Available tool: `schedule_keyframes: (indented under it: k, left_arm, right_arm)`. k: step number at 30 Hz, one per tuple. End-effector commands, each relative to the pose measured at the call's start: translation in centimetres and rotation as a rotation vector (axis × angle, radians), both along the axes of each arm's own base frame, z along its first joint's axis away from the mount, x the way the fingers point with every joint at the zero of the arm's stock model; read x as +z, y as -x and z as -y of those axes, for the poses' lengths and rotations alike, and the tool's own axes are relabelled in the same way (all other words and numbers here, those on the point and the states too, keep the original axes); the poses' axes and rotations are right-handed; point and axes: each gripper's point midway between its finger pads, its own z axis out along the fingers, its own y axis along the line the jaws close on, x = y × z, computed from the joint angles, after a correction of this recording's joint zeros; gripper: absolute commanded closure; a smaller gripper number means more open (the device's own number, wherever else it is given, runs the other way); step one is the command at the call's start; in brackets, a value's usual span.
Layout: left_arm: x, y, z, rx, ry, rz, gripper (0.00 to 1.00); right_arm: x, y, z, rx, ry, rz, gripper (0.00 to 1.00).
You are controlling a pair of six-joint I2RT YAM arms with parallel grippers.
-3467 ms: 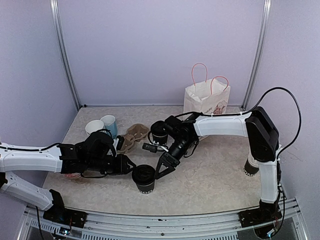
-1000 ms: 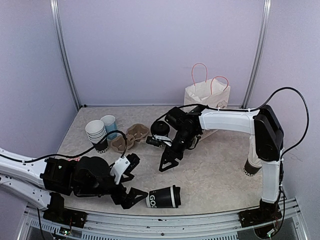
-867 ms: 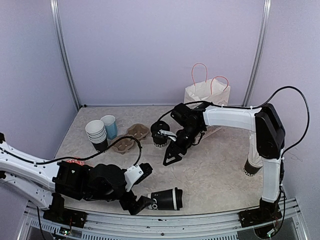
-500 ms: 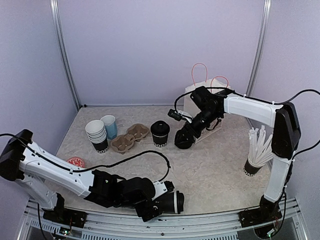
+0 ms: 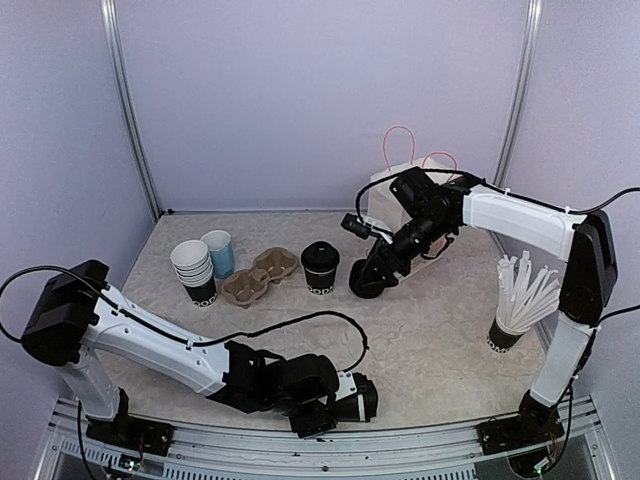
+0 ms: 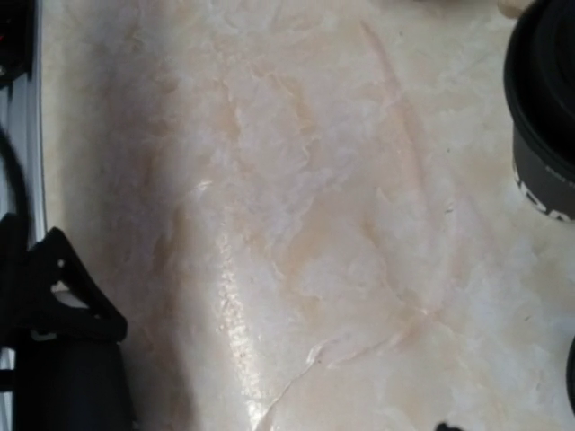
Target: Pack the takeout coffee
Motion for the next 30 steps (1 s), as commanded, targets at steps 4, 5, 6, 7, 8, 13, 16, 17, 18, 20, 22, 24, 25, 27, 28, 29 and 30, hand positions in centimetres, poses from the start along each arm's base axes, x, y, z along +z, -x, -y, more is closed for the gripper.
schedule_keyframes:
  k: [4,5,6,7,8,13,16,17,18,20,22,24,25,27,28,29,30]
  left_arm:
    - [2.7,-1.2,0.9,-0.003,0.119,-0.004,0.3]
    - [3.3,-1.7,0.9,0.012,0.153,-0.005,0.31]
    - [4.4,-2.2,0.9,0.027,0.198,-0.001,0.32]
    - [5.3,-2.7,0.8,0.042,0.234,0.008,0.32]
    - [6.2,-3.4,0.9,0.071,0.293,0.008,0.33]
    - [12.1,-7.4,0.3,0.192,0.58,0.047,0.33]
    - [15.2,-9.9,0.0,0.24,0.713,0.088,0.33]
    - [15.8,-10.4,0.0,0.247,0.735,0.099,0.33]
    - [16.2,-10.9,0.1,0.252,0.752,0.109,0.32]
    - [16.8,-11.6,0.4,0.258,0.776,0.118,0.32]
    - [17.2,-12.0,0.6,0.259,0.798,0.118,0.32]
    - [17.3,-12.1,0.8,0.257,0.813,0.11,0.32]
    - [17.3,-12.2,0.9,0.256,0.818,0.107,0.32]
    - [17.5,-12.2,1.1,0.253,0.827,0.103,0.32]
    - [17.4,-12.1,1.2,0.251,0.826,0.099,0.32]
    - [17.4,-12.1,1.2,0.25,0.827,0.095,0.32]
    - [17.3,-12.1,1.3,0.248,0.826,0.094,0.32]
  right_arm:
    - [3.2,0.6,1.8,0.015,-0.054,0.041,0.3]
    - [3.5,0.1,2.3,-0.003,-0.06,0.042,0.3]
    - [3.9,-0.2,2.8,-0.018,-0.072,0.042,0.3]
    - [4.5,-0.6,3.3,-0.03,-0.09,0.04,0.3]
    - [5.3,-0.9,3.7,-0.036,-0.119,0.038,0.3]
    - [9.3,1.0,3.8,0.069,-0.304,0.022,0.28]
    - [10.1,1.9,3.0,0.118,-0.354,-0.009,0.24]
    - [10.1,2.1,2.6,0.13,-0.352,-0.015,0.24]
    - [10.0,2.4,2.2,0.143,-0.348,-0.019,0.23]
    - [9.9,2.8,1.3,0.164,-0.335,-0.024,0.22]
    - [10.0,3.4,0.5,0.193,-0.327,-0.031,0.21]
    - [9.8,4.0,-0.2,0.22,-0.313,-0.033,0.17]
    - [9.8,4.3,-0.5,0.23,-0.307,-0.031,0.16]
    - [9.6,4.9,-0.8,0.252,-0.299,-0.03,0.15]
    - [9.6,5.3,-1.0,0.261,-0.298,-0.031,0.15]
    - [9.6,5.5,-1.2,0.269,-0.297,-0.031,0.15]
    - [9.6,5.9,-1.4,0.279,-0.294,-0.031,0.14]
